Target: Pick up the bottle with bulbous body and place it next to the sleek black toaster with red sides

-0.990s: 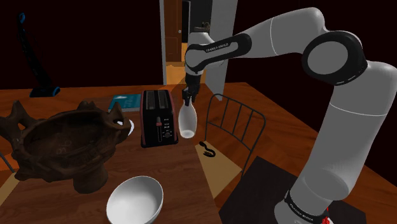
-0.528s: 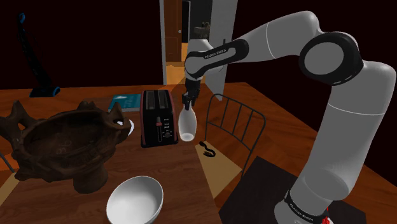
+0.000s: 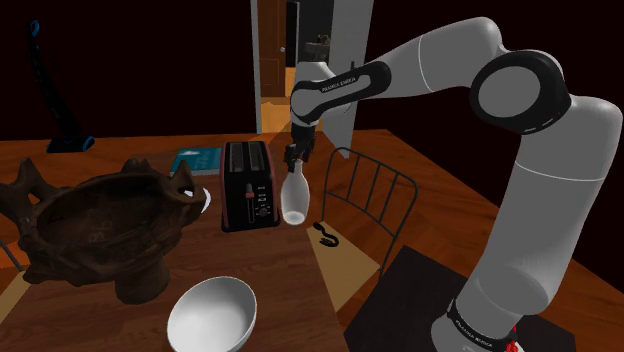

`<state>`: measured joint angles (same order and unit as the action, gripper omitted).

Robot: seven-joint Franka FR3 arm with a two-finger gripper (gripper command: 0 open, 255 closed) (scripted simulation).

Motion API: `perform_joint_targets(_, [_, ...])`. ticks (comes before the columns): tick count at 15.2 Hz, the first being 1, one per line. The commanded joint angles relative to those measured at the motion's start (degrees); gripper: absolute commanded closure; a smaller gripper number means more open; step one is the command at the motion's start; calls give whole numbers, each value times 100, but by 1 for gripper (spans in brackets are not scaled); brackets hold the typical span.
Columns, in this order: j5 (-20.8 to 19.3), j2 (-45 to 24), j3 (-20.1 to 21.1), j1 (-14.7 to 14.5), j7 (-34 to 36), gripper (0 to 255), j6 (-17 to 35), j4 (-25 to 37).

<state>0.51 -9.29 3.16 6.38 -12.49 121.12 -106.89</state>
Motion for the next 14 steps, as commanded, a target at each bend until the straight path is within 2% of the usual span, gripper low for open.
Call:
perform_joint_targets(1, [0,0,0,0,0,0,0,0])
perform_joint_targets(2, [0,0,0,0,0,0,0,0])
perform_joint_targets(6, [13,244,-2,9,-8,0,-661,417])
perform_joint_targets(14, [13,244,-3,8,-8,0,-661,417])
